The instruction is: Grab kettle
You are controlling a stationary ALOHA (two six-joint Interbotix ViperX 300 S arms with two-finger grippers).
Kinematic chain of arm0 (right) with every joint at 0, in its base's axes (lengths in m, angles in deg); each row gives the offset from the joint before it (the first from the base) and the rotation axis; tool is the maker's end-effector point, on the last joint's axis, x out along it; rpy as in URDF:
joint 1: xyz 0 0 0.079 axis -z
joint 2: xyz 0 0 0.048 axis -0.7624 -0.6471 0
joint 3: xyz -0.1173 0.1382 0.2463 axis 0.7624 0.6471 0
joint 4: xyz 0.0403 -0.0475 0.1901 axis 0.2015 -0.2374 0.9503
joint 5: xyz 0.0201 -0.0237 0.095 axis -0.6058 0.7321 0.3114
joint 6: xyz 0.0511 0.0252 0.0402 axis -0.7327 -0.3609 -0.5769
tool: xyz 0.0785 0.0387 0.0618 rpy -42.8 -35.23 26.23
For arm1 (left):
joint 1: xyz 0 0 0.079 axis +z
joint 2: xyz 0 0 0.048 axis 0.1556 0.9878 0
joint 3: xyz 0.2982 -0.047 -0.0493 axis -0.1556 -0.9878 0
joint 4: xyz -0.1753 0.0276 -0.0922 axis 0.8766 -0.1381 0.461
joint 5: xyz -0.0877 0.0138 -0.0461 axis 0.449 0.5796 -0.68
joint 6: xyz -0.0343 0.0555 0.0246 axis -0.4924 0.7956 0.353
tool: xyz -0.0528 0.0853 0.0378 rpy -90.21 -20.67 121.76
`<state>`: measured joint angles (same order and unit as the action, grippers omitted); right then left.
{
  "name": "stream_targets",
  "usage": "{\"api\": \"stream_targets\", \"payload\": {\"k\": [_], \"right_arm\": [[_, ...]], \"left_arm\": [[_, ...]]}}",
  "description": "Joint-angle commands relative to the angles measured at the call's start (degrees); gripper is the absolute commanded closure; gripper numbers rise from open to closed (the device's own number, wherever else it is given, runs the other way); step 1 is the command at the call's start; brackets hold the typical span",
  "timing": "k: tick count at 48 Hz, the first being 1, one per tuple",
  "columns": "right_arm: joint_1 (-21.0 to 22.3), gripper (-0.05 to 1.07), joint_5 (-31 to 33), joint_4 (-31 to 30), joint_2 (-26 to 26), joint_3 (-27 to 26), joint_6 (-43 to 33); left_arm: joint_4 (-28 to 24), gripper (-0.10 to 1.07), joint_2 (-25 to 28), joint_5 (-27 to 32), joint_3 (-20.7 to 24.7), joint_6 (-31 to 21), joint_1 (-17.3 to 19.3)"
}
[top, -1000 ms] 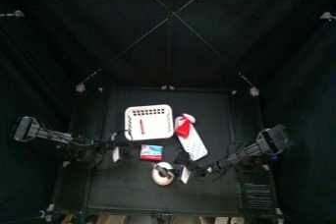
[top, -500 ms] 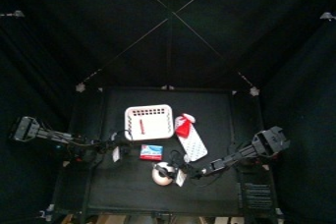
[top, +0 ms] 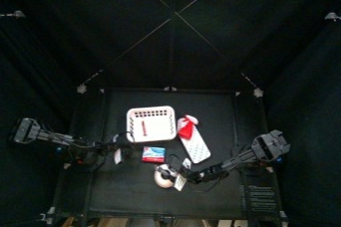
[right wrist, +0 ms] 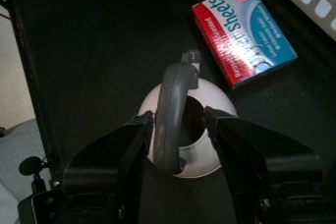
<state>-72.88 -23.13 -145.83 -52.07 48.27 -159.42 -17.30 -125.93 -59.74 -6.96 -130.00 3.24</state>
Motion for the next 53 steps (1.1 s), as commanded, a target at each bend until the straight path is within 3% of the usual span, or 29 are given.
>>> {"api": "stream_targets", "payload": {"k": [1, 12, 27, 42, 53], "right_arm": [[-0.09, 0.20, 1.32, 3.34, -0.18, -2.11, 2.29], [0.26, 0.20, 3.60, 8.00, -2.20, -4.22, 8.79], [0.79, 0.22, 4.66, 9.67, -3.69, -4.75, 10.02], [0.79, 0.38, 4.75, 9.67, -3.69, -4.83, 10.11], [0.62, 0.43, 6.59, 9.40, -1.49, -4.75, 10.11]], "left_arm": [[0.00, 0.22, 0.00, -0.18, 0.70, 0.00, 0.18], [0.18, 0.22, 0.00, -0.18, 0.70, 0.09, 0.18], [0.09, 0.22, 0.00, -0.09, 0.62, 0.00, 0.09], [0.18, 0.22, 0.00, -0.09, 0.53, 0.00, 0.18], [0.18, 0.22, 0.00, -0.18, 0.62, 0.00, 0.18]]}}
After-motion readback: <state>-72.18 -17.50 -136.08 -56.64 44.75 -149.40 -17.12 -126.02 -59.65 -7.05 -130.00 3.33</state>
